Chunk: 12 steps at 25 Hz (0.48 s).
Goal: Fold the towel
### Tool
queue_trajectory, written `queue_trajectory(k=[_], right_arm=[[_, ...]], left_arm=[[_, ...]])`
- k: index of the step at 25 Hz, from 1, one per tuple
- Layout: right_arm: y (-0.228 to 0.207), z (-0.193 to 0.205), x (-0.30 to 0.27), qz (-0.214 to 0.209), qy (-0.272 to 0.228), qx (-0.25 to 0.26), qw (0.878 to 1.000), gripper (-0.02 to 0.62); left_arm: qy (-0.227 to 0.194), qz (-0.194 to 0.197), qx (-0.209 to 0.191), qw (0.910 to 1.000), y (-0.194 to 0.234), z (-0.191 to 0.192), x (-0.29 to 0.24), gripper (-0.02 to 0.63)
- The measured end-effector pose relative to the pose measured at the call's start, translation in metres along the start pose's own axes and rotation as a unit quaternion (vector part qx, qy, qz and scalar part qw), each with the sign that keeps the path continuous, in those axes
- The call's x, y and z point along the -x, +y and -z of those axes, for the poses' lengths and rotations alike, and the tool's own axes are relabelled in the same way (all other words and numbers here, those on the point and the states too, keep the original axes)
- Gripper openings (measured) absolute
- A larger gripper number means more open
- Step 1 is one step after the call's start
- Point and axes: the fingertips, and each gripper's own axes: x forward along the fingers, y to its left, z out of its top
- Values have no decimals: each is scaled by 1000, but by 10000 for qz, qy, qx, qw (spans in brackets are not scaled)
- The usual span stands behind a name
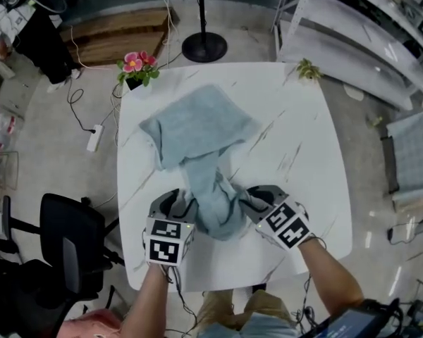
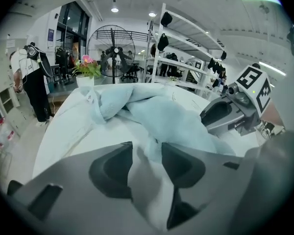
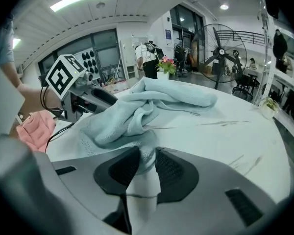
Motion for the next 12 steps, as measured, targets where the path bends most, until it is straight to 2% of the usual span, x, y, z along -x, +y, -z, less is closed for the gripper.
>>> queue_trajectory(k=[2, 4, 7, 12], right_arm=[[4, -1, -2, -56, -50, 10, 10000, 60], [3, -1, 1, -34, -125, -43, 9999, 44], [-5, 2, 19, 40, -280, -181, 9994, 41], [-11, 13, 70, 160, -566, -438, 9973, 43]], left_arm=[[50, -20, -11, 10000, -1, -1, -2, 116], [64, -4, 227, 9997, -4, -2, -2, 61], [-87, -84, 807, 9967, -3, -1, 12, 51], [-304, -375, 1382, 9892, -10, 15, 60, 51]])
